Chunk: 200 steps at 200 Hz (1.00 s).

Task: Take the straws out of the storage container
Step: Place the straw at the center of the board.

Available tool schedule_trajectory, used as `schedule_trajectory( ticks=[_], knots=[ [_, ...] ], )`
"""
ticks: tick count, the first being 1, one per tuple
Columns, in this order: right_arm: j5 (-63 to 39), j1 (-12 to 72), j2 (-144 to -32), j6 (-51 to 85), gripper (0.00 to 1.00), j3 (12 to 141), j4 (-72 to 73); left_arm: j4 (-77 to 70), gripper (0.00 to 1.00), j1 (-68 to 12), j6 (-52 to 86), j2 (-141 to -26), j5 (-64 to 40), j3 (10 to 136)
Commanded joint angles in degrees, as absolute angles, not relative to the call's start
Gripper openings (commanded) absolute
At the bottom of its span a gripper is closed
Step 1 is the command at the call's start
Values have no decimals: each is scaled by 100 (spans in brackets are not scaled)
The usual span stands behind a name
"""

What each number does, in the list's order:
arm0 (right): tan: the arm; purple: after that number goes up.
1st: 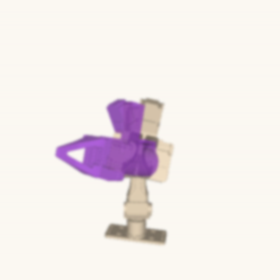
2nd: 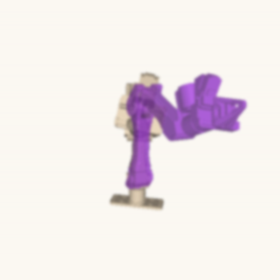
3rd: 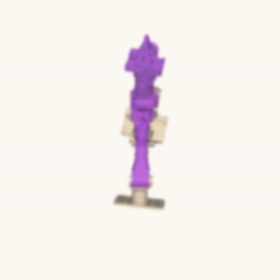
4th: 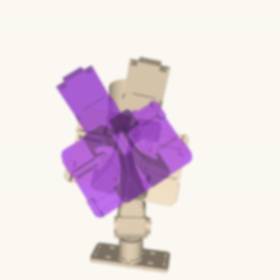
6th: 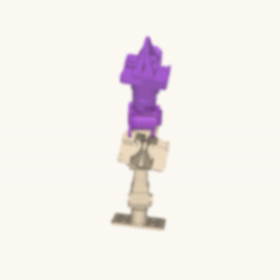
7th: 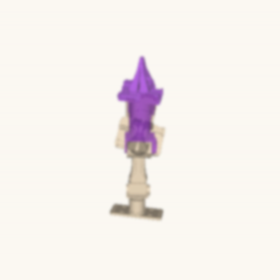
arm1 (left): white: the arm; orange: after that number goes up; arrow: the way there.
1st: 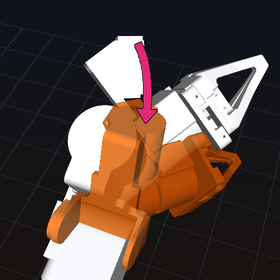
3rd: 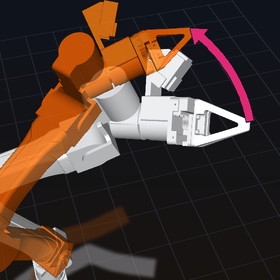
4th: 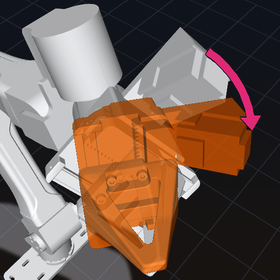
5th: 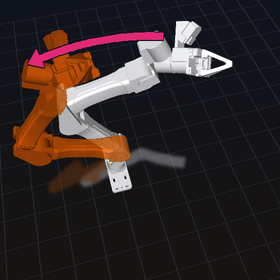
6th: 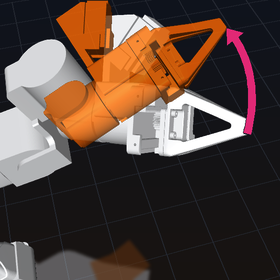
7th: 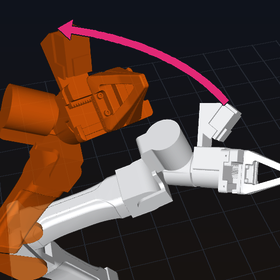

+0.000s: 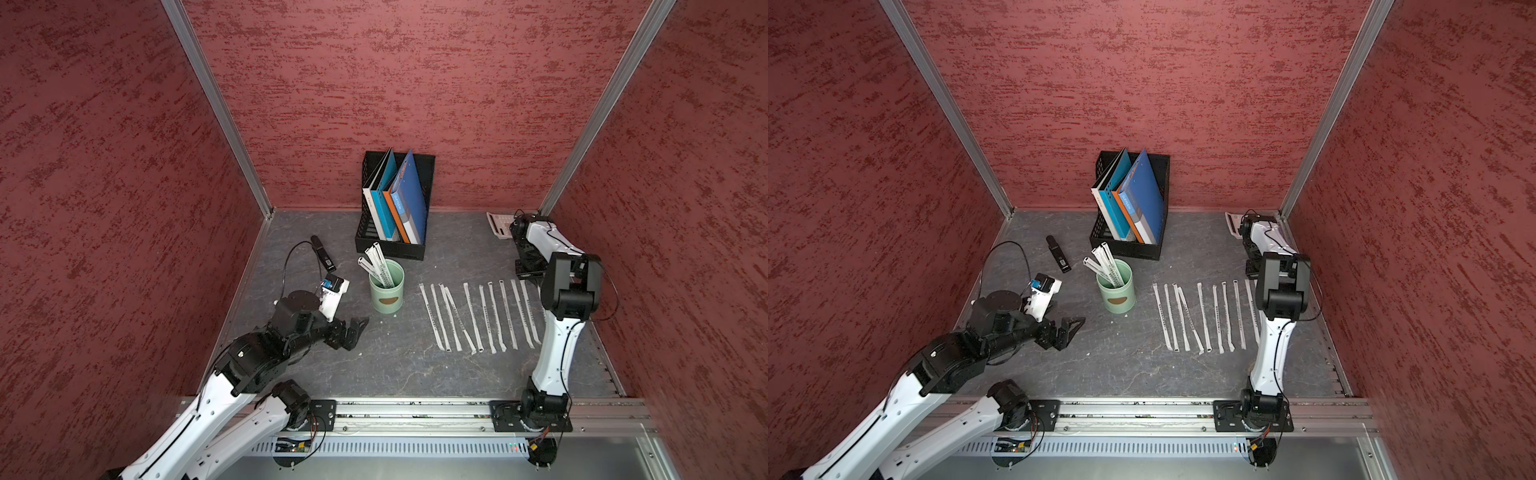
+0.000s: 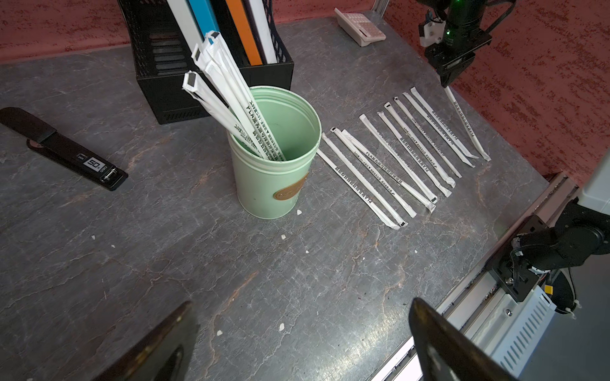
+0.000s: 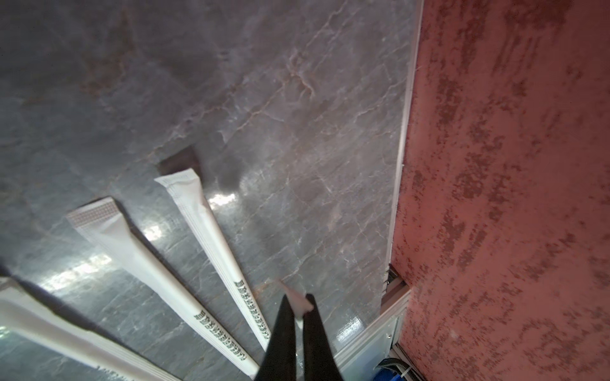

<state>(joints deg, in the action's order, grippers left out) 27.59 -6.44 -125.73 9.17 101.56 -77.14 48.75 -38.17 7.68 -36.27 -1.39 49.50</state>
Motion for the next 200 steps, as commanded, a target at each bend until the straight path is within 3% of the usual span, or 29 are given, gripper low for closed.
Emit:
schedule_trajectory(
  ticks=[1,79,200],
  knots=[
    [2601,-688,-12726,896,0,10140,-7416,4878,100,-3778,800,-3656,-123,4992],
    [2572,-818,-13010,845,0,10481,-7461,4865,99,-3779,801,-3656,-141,4985],
    [2491,-826,-12737,853,16,10516,-7436,4866,99,-3779,805,-3671,-149,4984]
  ],
)
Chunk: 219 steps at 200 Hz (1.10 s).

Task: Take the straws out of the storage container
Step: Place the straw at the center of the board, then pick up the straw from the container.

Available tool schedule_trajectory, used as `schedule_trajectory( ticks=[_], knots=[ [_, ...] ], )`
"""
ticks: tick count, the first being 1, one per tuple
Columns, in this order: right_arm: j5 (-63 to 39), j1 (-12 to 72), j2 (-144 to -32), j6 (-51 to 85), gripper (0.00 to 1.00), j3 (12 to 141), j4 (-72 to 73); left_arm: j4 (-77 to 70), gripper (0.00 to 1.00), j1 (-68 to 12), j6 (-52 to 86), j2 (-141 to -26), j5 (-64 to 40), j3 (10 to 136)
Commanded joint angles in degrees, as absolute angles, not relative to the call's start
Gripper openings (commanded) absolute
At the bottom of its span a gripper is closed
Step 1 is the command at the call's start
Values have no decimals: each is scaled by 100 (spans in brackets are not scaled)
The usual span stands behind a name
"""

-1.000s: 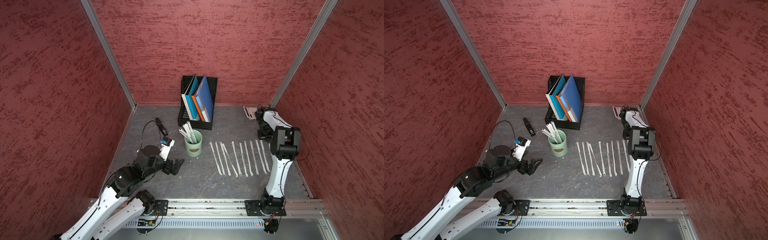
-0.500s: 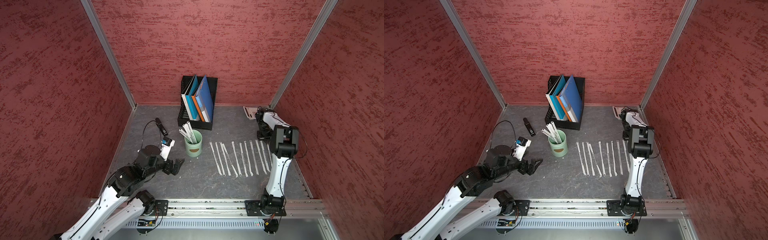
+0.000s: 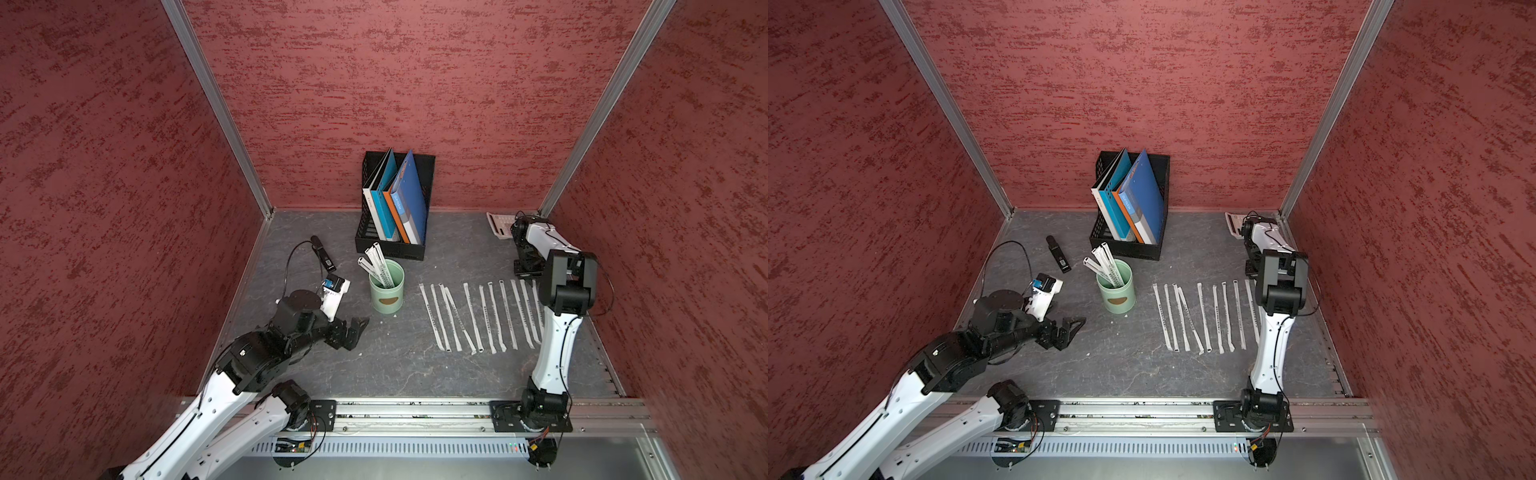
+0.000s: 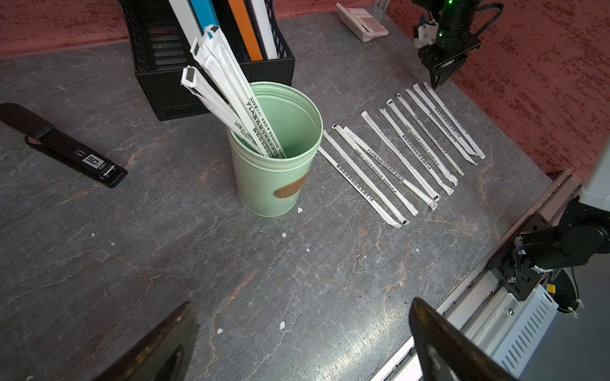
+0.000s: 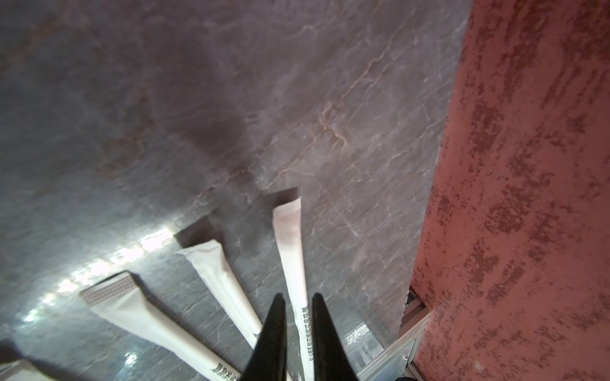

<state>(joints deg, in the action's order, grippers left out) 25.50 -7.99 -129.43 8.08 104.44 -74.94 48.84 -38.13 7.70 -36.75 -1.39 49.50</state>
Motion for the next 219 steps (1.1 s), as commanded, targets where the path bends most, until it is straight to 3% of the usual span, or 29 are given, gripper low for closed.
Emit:
schedule_trajectory(
  ticks=[1,42,110,154,219],
  knots=[
    [2489,-826,-12727,857,16,10518,-7440,4872,99,-3779,802,-3672,-149,4988],
    [1985,-364,-11617,881,17,10014,-6940,4866,99,-3765,800,-3700,-129,4992],
    [556,2091,-9687,1443,28,9386,-5579,4843,99,-3744,819,-3694,-64,5001],
    [-712,3285,-10145,1144,31,10064,-4678,4834,99,-3719,835,-3641,94,4992],
    [-1813,3922,-11063,876,29,10558,-3657,4821,99,-3690,923,-3454,503,4979]
  ],
)
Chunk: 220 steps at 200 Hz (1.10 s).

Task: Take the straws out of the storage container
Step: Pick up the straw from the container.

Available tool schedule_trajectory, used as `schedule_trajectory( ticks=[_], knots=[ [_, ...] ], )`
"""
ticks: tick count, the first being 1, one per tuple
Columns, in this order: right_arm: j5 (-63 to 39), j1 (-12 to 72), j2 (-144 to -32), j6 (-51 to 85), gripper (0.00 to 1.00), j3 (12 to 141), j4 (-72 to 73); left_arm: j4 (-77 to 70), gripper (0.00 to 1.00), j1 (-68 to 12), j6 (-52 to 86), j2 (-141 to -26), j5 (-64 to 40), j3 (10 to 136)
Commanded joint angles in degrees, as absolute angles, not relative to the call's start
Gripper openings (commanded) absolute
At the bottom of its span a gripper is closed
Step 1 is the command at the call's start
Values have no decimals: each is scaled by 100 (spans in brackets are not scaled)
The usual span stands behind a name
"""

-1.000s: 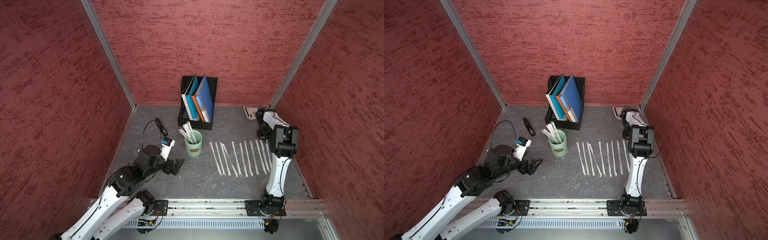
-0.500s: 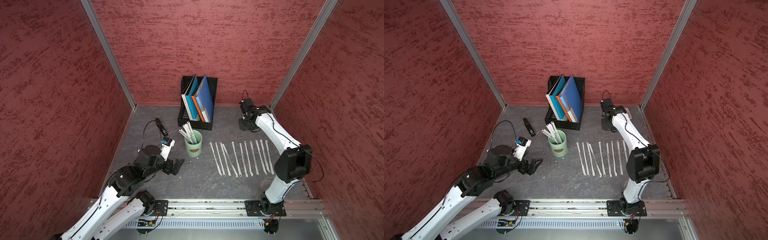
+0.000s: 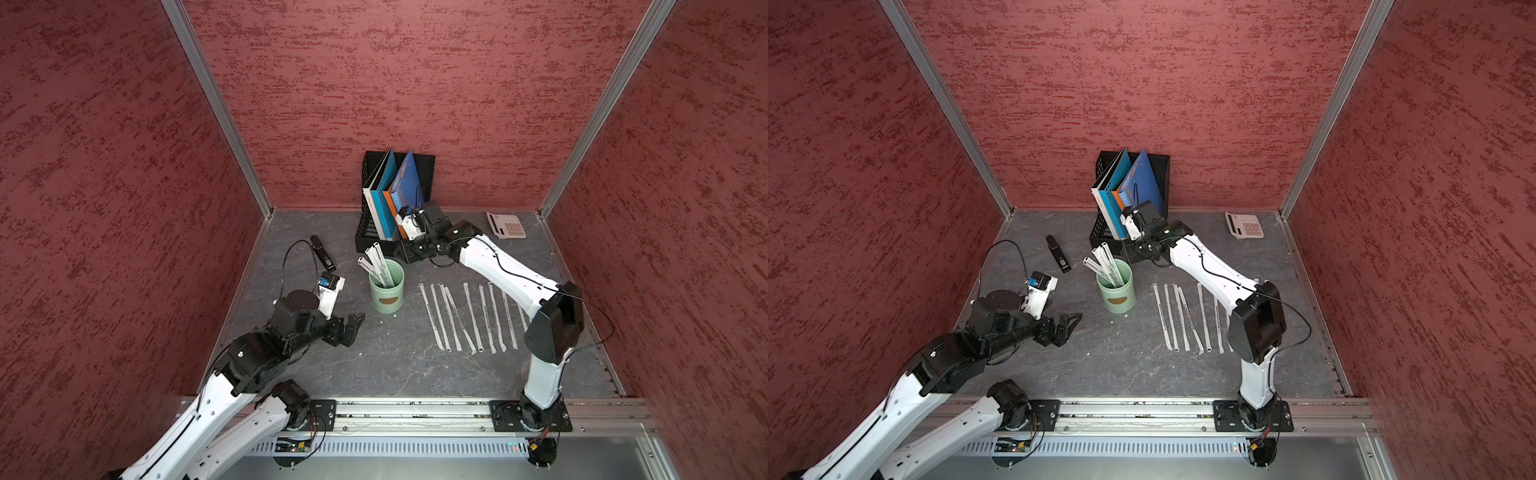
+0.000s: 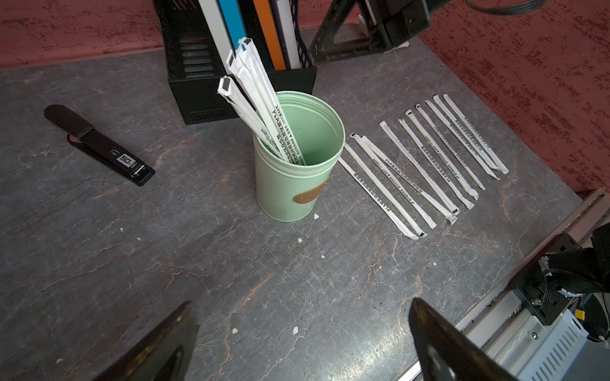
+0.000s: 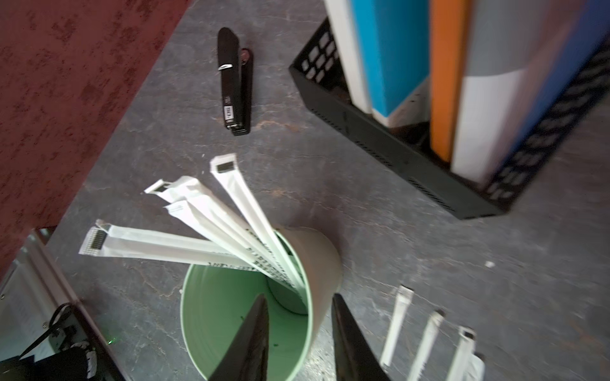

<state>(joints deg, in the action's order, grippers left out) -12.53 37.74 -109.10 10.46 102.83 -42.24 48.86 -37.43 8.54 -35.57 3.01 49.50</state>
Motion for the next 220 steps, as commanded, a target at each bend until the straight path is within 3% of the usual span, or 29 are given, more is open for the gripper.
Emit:
schedule_trajectory(
  ticks=[1,220],
  knots=[
    [-1816,3930,-11077,869,29,10570,-3656,4819,100,-3691,923,-3454,506,4981],
    [-1351,4430,-11750,681,25,11213,-4061,4776,100,-3625,915,-3331,385,4956]
  ],
)
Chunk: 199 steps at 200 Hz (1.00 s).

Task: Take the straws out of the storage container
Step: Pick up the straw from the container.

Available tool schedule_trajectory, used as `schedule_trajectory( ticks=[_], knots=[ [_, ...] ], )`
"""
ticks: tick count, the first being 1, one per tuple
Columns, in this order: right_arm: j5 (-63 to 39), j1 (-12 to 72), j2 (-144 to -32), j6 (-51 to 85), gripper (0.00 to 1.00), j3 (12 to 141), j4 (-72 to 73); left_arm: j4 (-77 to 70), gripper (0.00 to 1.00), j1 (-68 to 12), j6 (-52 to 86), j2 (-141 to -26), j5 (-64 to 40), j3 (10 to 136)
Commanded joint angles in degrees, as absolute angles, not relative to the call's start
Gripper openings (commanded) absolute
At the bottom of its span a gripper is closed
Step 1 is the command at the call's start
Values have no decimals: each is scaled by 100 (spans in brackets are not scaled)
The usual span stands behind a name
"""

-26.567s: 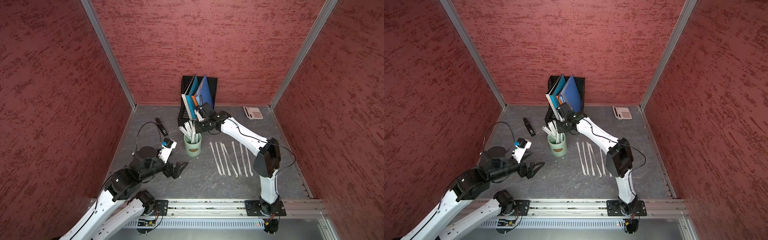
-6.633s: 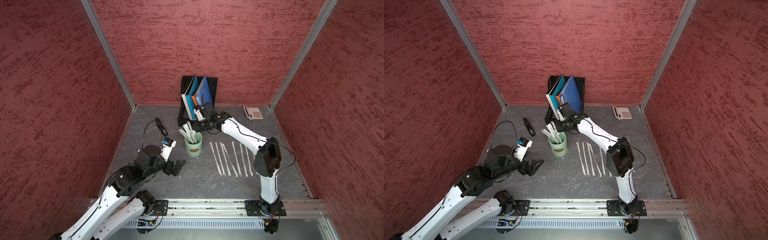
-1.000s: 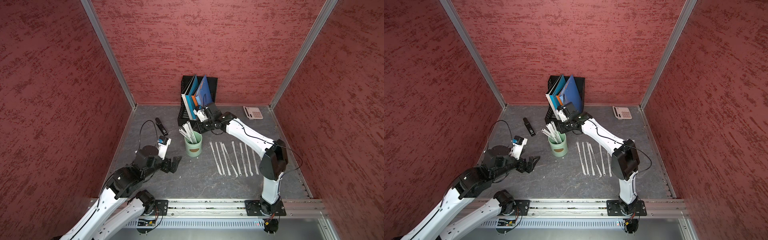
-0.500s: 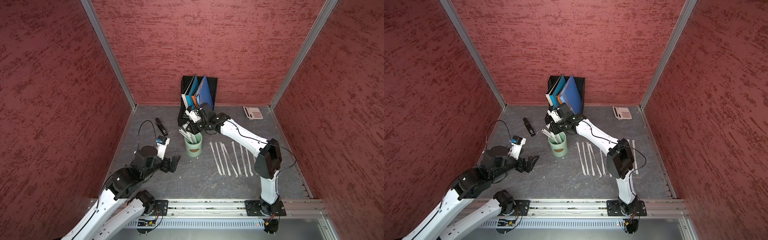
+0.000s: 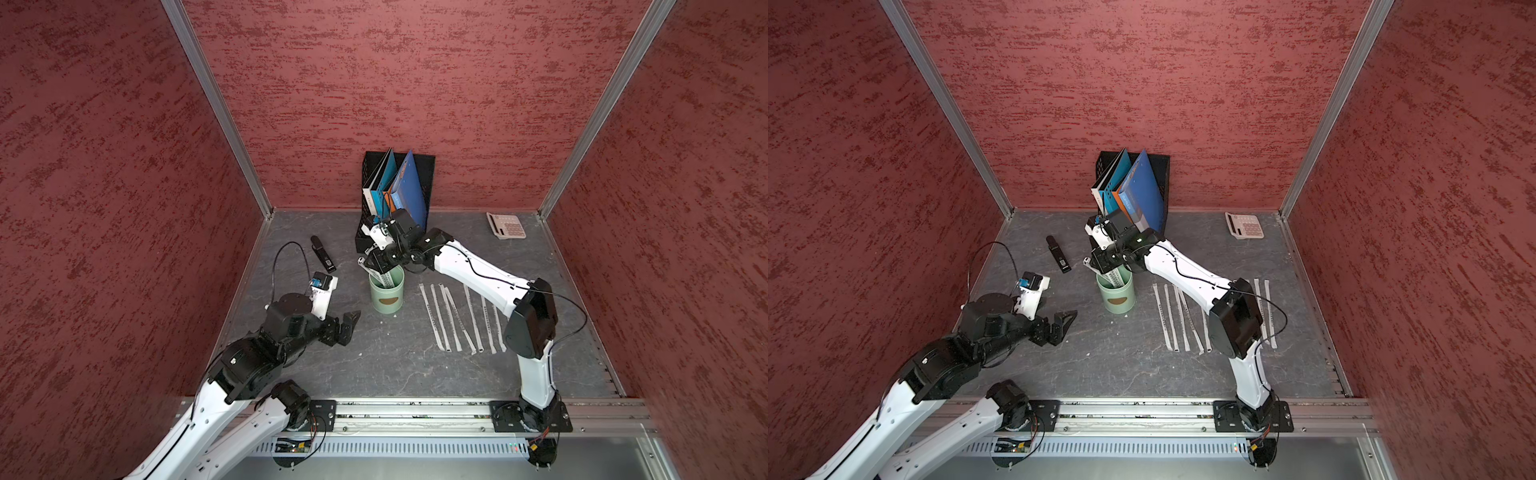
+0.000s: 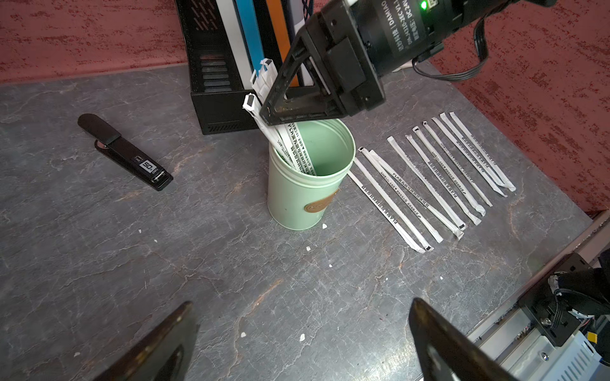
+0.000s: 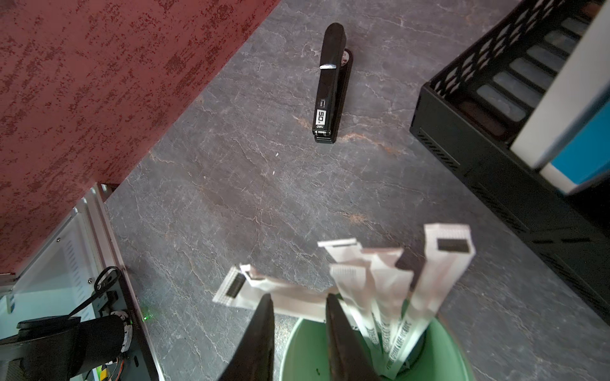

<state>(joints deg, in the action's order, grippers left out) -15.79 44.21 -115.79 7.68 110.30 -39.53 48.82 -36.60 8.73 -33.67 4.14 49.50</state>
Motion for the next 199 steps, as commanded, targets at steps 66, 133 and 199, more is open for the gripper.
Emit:
schedule_trajectory(
  ticks=[66,133,199],
  knots=[
    [-1293,4430,-11604,668,24,11164,-4106,4781,100,-3617,906,-3401,382,4954],
    [-1241,4427,-11688,579,25,11192,-4164,4782,100,-3614,905,-3384,387,4958],
    [-1438,4434,-11833,533,28,11233,-4131,4781,99,-3619,905,-3410,387,4965]
  ],
)
